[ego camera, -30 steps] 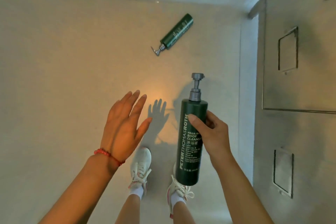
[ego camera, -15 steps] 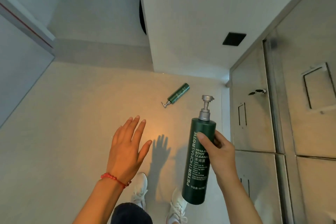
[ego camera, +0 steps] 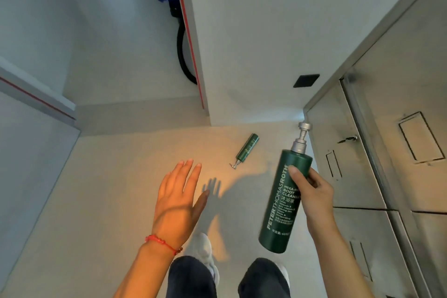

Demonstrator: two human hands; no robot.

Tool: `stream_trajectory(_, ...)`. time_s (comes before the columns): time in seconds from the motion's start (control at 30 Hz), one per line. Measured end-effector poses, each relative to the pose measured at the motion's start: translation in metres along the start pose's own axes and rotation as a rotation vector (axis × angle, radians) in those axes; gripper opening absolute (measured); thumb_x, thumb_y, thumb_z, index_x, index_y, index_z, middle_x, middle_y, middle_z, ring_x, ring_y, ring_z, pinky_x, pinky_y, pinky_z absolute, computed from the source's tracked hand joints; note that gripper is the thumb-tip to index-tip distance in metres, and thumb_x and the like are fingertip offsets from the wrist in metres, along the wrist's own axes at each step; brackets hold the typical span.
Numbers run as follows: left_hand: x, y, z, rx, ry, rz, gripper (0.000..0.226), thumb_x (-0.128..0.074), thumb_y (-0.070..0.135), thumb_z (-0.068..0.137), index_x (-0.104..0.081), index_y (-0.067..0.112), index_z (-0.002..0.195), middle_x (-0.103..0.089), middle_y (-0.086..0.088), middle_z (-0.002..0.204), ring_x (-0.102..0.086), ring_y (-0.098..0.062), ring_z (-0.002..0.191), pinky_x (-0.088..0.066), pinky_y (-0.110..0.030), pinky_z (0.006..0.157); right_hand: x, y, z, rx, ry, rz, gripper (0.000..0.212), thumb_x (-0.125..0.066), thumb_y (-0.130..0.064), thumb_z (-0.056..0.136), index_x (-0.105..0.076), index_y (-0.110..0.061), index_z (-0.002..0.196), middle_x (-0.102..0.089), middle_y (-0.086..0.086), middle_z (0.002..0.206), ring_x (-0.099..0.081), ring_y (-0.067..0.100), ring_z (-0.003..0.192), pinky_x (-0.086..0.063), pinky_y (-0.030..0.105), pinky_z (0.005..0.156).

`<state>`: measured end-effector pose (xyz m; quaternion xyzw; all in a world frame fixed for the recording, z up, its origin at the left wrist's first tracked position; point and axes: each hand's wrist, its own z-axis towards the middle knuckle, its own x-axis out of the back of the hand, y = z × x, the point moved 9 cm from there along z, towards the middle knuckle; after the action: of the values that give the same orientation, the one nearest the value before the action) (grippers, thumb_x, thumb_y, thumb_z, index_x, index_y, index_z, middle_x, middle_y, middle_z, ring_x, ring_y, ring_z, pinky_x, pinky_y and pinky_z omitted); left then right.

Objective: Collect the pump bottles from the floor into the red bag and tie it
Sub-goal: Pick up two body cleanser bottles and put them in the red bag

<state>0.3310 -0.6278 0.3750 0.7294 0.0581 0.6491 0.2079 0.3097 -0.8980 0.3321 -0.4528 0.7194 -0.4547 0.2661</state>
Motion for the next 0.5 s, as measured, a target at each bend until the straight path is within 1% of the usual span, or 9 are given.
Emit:
stream_trajectory(0.13, 0.022, -0.017, 0.049, -0.102, -0.021, 0.046, 0.060, -0.023, 0.044, 0.093, -0.054, 0.001, 0.121, -0.056, -0.021, 0.126, -0.052, -0.040, 0.117, -0.042, -0.053, 0.093, -0.012, -0.010, 0.009, 0.037, 0.110, 0.062, 0.012, -0.071, -0.025, 0.074, -0.067, -0.023, 0.085, -0.072, -0.016, 0.068, -0.065, -0.003, 0.061, -0.046, 0.007, 0.050)
stream_trajectory(0.27, 0.019, -0.007, 0.103, -0.196, -0.082, 0.050, 0.063, -0.020, 0.046, 0.094, -0.054, 0.001, 0.121, -0.055, -0.022, 0.127, -0.051, -0.040, 0.118, -0.041, -0.054, 0.094, -0.011, -0.010, 0.026, 0.042, 0.199, 0.100, 0.011, -0.071, -0.021, 0.074, -0.068, -0.023, 0.085, -0.072, -0.017, 0.067, -0.065, -0.003, 0.060, -0.046, 0.008, 0.050)
stream_trajectory(0.33, 0.009, 0.003, 0.130, -0.246, -0.112, 0.038, 0.062, -0.023, 0.047, 0.093, -0.053, 0.001, 0.122, -0.054, -0.022, 0.128, -0.049, -0.041, 0.119, -0.039, -0.055, 0.096, -0.009, -0.007, 0.037, 0.032, 0.238, 0.122, 0.011, -0.071, -0.020, 0.075, -0.068, -0.026, 0.083, -0.072, -0.017, 0.068, -0.066, -0.002, 0.061, -0.046, 0.008, 0.049)
stream_trajectory(0.43, -0.006, 0.022, 0.167, -0.342, -0.175, 0.057, 0.056, -0.036, 0.041, 0.086, -0.053, 0.001, 0.121, -0.054, -0.023, 0.128, -0.050, -0.042, 0.118, -0.038, -0.054, 0.096, -0.002, -0.005, 0.056, 0.017, 0.312, 0.160, 0.011, -0.070, -0.020, 0.075, -0.067, -0.025, 0.085, -0.072, -0.016, 0.069, -0.066, -0.001, 0.061, -0.046, 0.008, 0.049)
stream_trajectory(0.5, -0.012, 0.036, 0.189, -0.422, -0.206, 0.079, 0.058, -0.034, 0.044, 0.089, -0.054, 0.000, 0.121, -0.055, -0.023, 0.127, -0.050, -0.042, 0.118, -0.041, -0.053, 0.094, 0.002, -0.004, 0.067, -0.007, 0.357, 0.181, 0.011, -0.070, -0.021, 0.076, -0.067, -0.025, 0.086, -0.072, -0.016, 0.068, -0.066, -0.001, 0.060, -0.046, 0.008, 0.049)
